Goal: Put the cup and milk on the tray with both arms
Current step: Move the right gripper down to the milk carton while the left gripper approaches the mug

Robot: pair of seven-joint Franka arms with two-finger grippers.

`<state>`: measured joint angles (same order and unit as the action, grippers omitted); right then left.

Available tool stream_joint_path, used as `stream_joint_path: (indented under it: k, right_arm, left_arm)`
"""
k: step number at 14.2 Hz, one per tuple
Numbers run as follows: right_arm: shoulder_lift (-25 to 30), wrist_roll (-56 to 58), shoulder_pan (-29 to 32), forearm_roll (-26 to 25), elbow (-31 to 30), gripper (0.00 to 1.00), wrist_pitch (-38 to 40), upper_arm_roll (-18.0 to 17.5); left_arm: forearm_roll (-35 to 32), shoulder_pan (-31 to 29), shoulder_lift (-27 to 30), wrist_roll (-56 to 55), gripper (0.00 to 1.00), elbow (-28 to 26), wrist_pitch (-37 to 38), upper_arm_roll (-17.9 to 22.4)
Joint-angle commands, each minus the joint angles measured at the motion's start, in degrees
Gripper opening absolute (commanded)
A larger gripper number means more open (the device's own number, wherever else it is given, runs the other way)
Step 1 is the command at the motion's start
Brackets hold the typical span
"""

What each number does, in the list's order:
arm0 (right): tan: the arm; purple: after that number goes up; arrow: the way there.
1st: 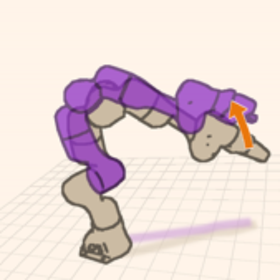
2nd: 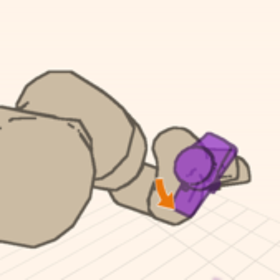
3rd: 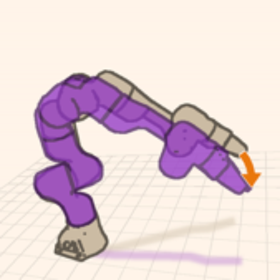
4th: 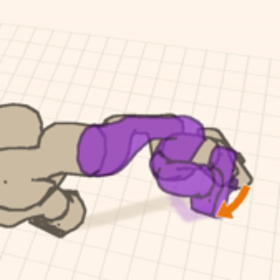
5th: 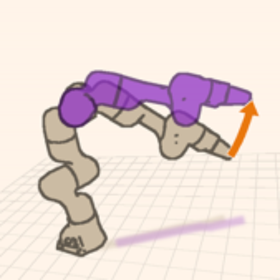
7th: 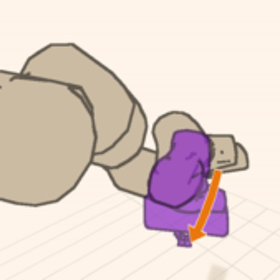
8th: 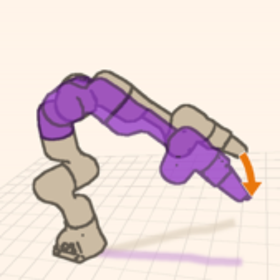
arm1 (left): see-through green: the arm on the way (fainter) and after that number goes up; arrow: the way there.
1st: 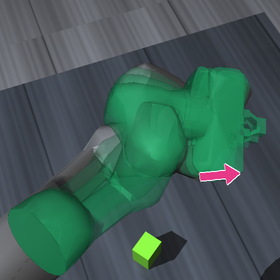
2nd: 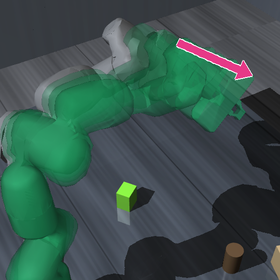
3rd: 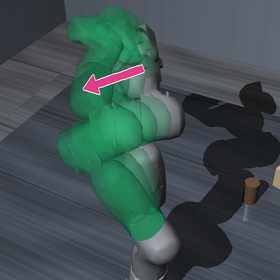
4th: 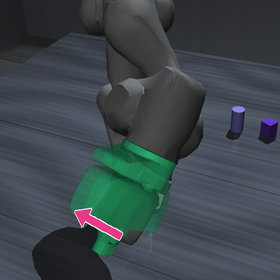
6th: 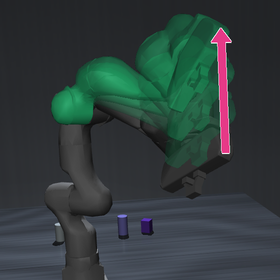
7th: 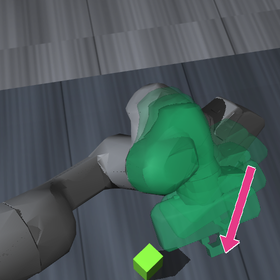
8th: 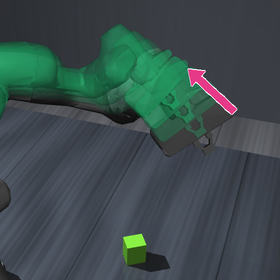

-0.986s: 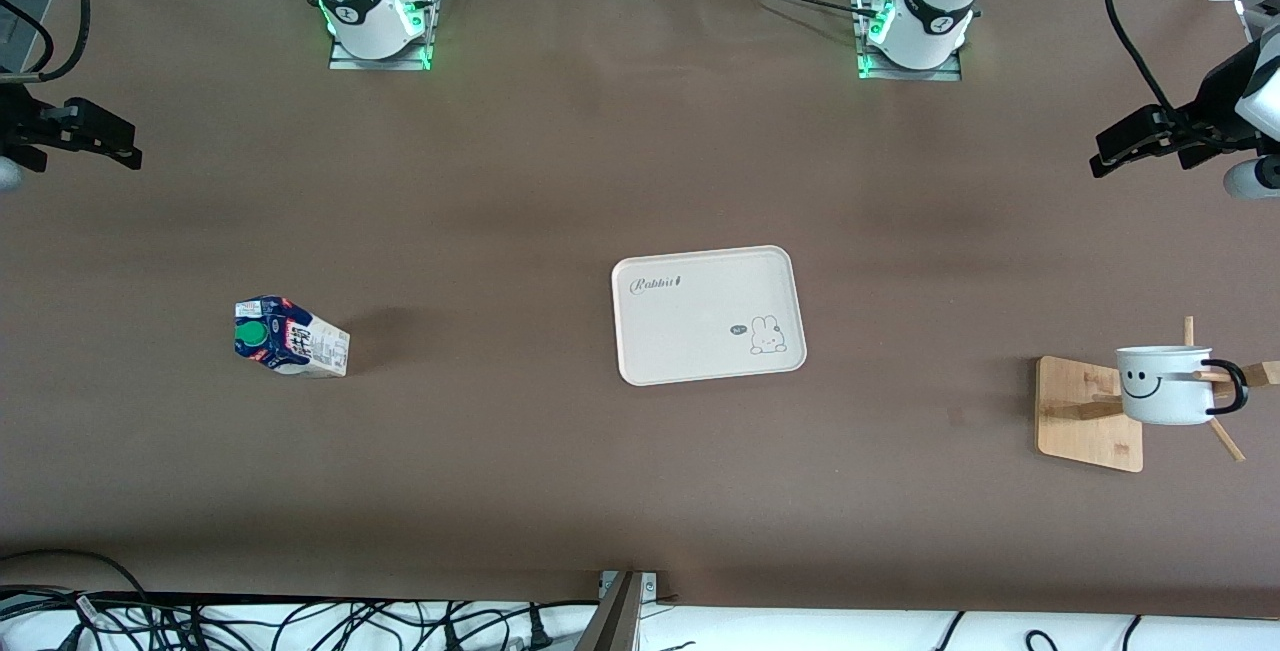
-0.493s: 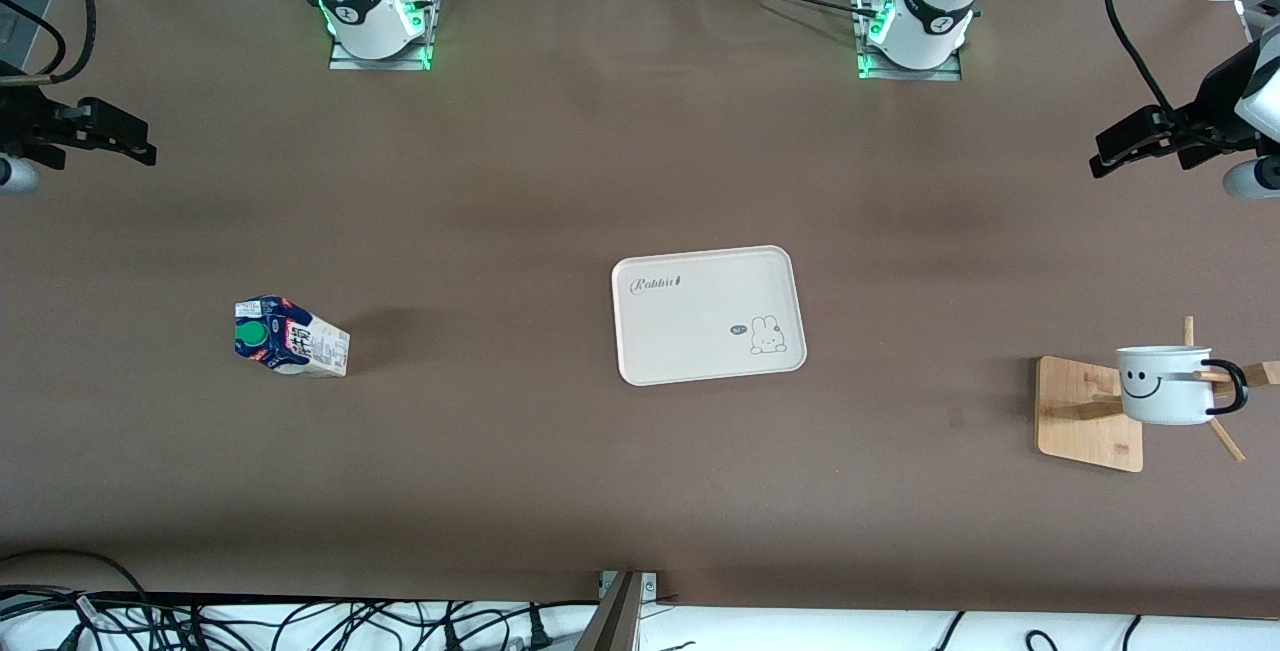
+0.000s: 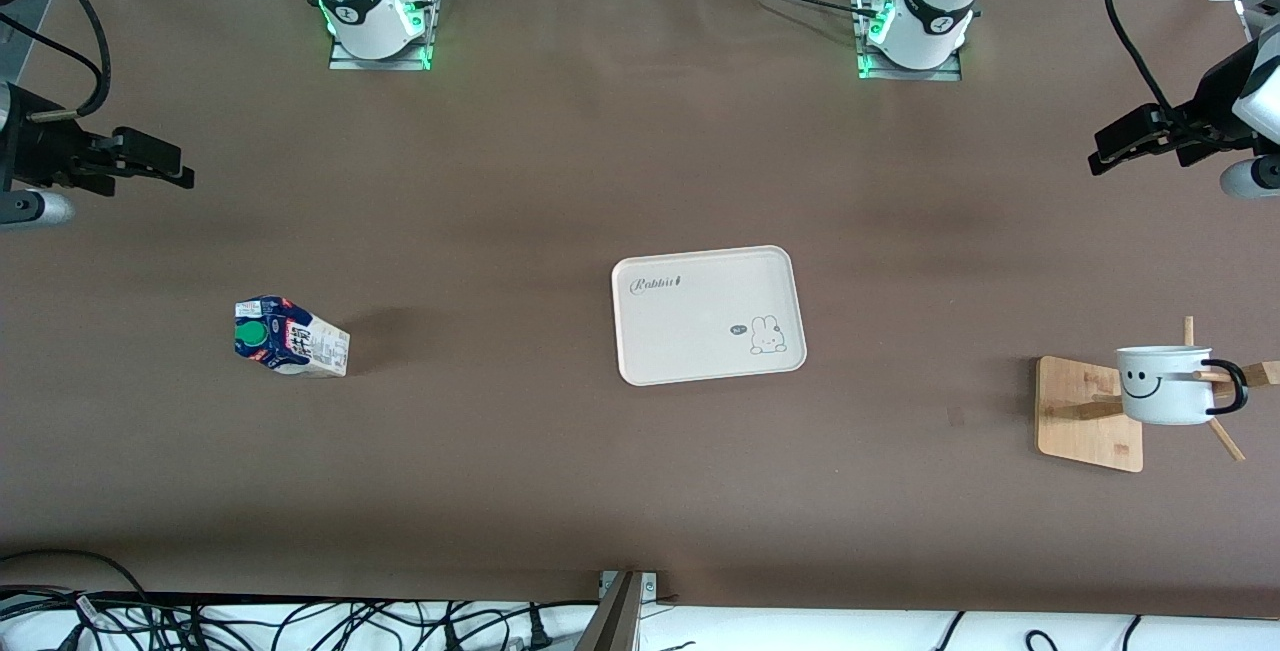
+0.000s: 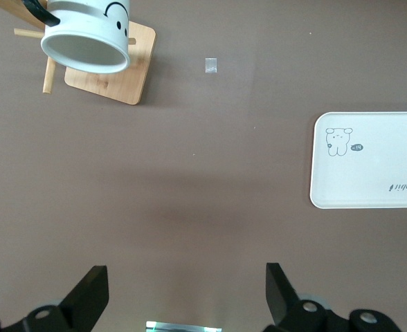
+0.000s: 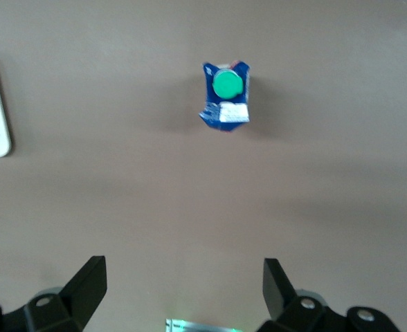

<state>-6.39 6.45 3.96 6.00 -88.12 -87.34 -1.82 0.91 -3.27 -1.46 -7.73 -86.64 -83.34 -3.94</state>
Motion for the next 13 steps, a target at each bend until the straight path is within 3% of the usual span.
stream_joint_path:
  k: [1, 4, 8, 13]
  right_arm:
    - [-3.27, 0.23, -0.18, 2.86, 0.32, 1.00, -3.44, -0.20]
    - [-5.39, 3.47, 0.34, 2.61, 0.41, 1.00, -3.81, 0.24]
    - [-8.11, 4.89, -0.18, -8.10, 0.41, 1.00, -7.05, -0.03]
    - [-12.94, 4.80, 0.43, -8.03, 0.50, 1.00, -7.93, 0.24]
  left_arm:
    - [1.12, -0.77, -0.91, -0.53, 1.00, 2.09, 1.43, -0.72]
    - [1.12, -0.69, -0.91, -0.53, 1.00, 2.18, 1.43, -1.51]
    - [0.68, -0.69, -1.00, -0.53, 1.00, 2.01, 1.25, -2.56]
    - [0.68, -1.21, -1.00, -0.53, 1.00, 2.09, 1.34, -2.48]
